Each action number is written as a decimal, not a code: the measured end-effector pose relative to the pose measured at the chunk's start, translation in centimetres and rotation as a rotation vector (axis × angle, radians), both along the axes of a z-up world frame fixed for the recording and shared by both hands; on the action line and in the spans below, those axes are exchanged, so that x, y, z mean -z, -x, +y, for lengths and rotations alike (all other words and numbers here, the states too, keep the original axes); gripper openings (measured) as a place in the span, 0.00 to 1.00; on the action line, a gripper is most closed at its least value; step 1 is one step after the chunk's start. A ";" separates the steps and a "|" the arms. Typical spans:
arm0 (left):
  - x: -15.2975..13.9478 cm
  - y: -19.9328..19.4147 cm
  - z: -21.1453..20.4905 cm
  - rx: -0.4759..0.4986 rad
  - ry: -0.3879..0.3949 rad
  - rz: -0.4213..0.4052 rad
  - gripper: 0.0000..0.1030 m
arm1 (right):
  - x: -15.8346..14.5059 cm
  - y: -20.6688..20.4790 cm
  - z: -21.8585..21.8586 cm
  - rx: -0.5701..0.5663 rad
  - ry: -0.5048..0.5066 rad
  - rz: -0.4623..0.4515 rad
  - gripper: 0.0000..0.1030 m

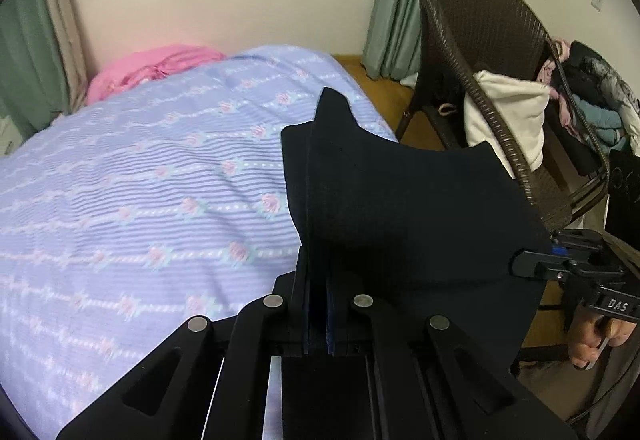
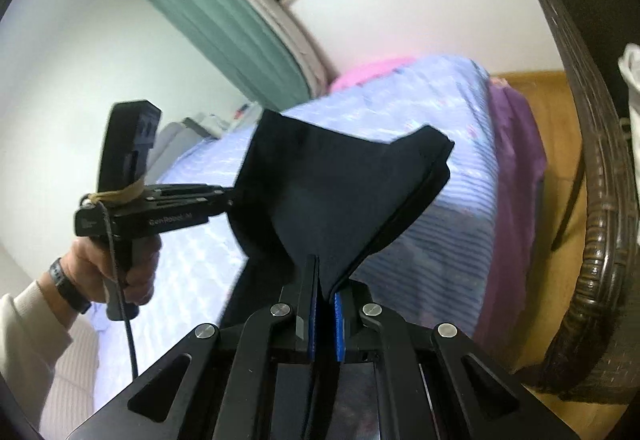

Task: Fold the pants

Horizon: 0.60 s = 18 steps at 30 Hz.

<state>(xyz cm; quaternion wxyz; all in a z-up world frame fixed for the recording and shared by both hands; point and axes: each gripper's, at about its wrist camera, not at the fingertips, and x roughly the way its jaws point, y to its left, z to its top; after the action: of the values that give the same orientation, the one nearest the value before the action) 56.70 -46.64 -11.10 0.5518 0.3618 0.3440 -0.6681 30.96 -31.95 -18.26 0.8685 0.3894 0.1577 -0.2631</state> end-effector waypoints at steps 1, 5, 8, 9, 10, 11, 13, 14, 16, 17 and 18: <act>-1.0 -0.1 1.5 -0.011 0.021 -0.002 0.07 | -1.1 -0.1 1.0 -0.021 0.025 -0.017 0.07; -4.4 -1.1 7.2 -0.062 0.110 0.014 0.07 | -4.3 -0.7 5.0 -0.107 0.137 -0.059 0.07; -6.1 -2.0 12.4 -0.110 0.172 0.029 0.07 | -6.4 -1.5 9.4 -0.199 0.258 -0.080 0.07; -6.6 -2.2 14.3 -0.128 0.191 0.032 0.07 | -6.9 -1.9 11.1 -0.235 0.298 -0.083 0.07; -6.8 -2.4 15.7 -0.141 0.205 0.035 0.07 | -7.3 -2.2 12.8 -0.271 0.335 -0.085 0.07; -7.0 -2.6 17.9 -0.160 0.228 0.040 0.07 | -7.5 -2.5 14.1 -0.300 0.360 -0.087 0.07; -7.0 -3.1 21.9 -0.209 0.270 0.055 0.07 | -7.7 -3.2 17.6 -0.371 0.421 -0.082 0.07; -6.8 -3.1 23.7 -0.230 0.285 0.058 0.07 | -7.6 -3.4 19.0 -0.398 0.443 -0.079 0.07; -6.1 -3.0 27.1 -0.265 0.308 0.052 0.07 | -7.1 -4.1 21.9 -0.454 0.486 -0.068 0.07; -5.5 -3.1 29.1 -0.287 0.315 0.056 0.07 | -6.7 -4.4 23.6 -0.489 0.512 -0.061 0.07; -4.8 -3.2 30.4 -0.304 0.315 0.062 0.07 | -6.1 -4.8 25.1 -0.525 0.536 -0.052 0.07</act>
<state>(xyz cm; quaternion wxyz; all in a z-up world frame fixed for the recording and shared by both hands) 59.91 -16.19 -6.26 0.6851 0.1941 0.3029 -0.6335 35.72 -6.83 -12.18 0.9812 0.1010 0.1556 -0.0537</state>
